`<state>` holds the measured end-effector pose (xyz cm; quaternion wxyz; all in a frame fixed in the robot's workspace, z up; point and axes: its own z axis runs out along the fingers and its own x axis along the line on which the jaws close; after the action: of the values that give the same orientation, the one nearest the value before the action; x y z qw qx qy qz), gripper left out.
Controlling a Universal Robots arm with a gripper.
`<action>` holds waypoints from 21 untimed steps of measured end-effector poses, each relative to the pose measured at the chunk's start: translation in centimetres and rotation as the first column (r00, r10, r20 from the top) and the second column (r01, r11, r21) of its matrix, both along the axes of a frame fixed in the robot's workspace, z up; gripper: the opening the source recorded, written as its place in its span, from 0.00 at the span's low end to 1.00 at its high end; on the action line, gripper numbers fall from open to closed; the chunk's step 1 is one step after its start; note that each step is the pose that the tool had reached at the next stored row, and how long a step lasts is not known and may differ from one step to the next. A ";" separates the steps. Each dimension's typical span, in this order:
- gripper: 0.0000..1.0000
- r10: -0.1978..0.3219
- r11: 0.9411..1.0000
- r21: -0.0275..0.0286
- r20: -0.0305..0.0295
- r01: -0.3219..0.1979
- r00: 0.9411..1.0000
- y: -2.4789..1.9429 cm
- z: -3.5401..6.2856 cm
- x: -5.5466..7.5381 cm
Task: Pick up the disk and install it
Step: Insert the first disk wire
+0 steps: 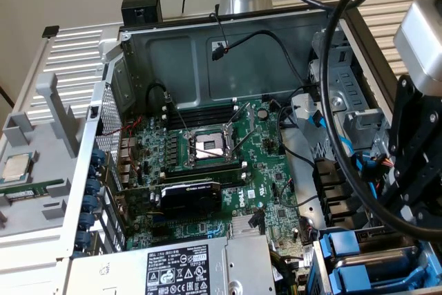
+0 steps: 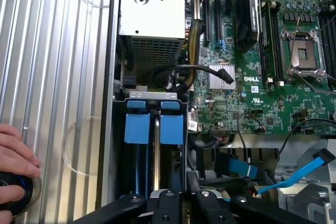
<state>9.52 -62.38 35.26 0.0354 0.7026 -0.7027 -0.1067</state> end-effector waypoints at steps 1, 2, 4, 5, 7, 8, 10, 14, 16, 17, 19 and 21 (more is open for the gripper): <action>0.16 -0.004 1.000 0.000 0.000 0.004 1.000 0.00 -0.01 0.0; 0.16 -0.007 1.000 0.000 0.000 0.007 1.000 0.01 -0.01 0.0; 0.16 -0.015 1.000 0.000 0.000 0.015 1.000 0.01 -0.03 0.0; 0.16 -0.019 1.000 0.000 0.000 0.019 1.000 0.02 -0.03 -0.1; 0.16 -0.026 1.000 -0.001 0.000 0.026 1.000 0.02 -0.04 -0.1; 0.16 -0.029 1.000 -0.001 0.000 0.029 1.000 0.02 -0.05 -0.1; 0.16 -0.033 0.999 -0.001 0.000 0.033 0.999 0.04 -0.06 -0.1; 0.16 -0.033 0.999 -0.003 0.000 0.033 0.999 0.12 -0.05 -0.1; 0.16 -0.033 0.999 -0.014 0.003 0.033 0.999 0.30 -0.06 -0.2; 0.16 -0.033 0.999 -0.022 0.005 0.033 0.999 0.40 -0.05 -0.2; 0.16 -0.033 0.998 -0.050 0.012 0.034 0.999 0.58 -0.06 -0.3; 0.16 -0.033 0.997 -0.069 0.020 0.034 0.999 0.89 -0.06 -0.3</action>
<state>9.19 -61.49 35.21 0.0513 0.6901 -0.7179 -0.0763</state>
